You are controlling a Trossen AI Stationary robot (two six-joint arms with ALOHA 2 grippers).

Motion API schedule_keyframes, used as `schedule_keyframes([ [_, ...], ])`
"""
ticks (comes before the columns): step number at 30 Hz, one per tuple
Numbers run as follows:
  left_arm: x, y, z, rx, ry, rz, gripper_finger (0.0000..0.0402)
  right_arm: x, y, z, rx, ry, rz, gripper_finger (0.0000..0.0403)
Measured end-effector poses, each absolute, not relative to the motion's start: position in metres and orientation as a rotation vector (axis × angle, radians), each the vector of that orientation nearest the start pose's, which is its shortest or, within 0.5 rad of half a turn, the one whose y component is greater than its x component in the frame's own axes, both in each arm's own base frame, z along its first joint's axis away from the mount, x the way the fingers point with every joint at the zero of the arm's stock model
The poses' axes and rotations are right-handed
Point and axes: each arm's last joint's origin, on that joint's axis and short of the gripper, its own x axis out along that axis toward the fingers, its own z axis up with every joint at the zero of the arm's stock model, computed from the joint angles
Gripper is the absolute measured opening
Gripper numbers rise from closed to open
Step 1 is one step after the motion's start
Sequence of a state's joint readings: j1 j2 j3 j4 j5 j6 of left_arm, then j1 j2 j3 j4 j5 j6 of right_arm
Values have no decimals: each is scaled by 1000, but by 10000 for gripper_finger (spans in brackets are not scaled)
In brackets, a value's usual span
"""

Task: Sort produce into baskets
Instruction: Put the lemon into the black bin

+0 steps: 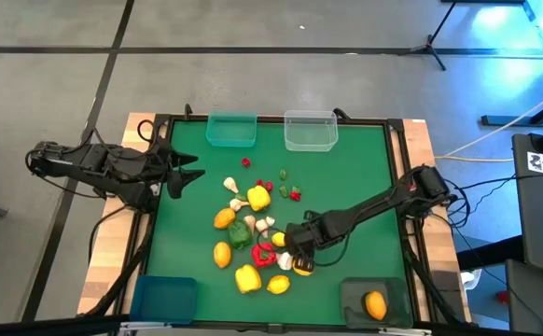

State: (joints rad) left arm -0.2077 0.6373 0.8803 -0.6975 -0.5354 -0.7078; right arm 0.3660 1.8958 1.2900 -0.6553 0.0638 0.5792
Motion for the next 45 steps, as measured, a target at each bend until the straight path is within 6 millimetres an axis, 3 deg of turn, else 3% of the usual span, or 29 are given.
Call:
schedule_keyframes([
  [4, 115, -9, 337, -525, 291, 454, 308, 342, 129, 191, 286, 1205, -115, 187],
  [11, 115, -9, 337, -526, 290, 455, 308, 324, 132, 229, 382, 1132, -127, 180],
  [21, 115, -9, 337, -548, 286, 459, 308, 253, 175, 274, 519, 1140, -187, 189],
  [34, 115, -9, 337, -553, 286, 460, 308, 157, 252, 279, 856, 1184, -336, 190],
  [41, 115, -9, 337, -552, 283, 467, 308, 107, 268, 271, 950, 1287, -519, 191],
  [45, 115, -9, 337, -562, 279, 471, 308, 98, 273, 266, 973, 1313, -587, 191],
])
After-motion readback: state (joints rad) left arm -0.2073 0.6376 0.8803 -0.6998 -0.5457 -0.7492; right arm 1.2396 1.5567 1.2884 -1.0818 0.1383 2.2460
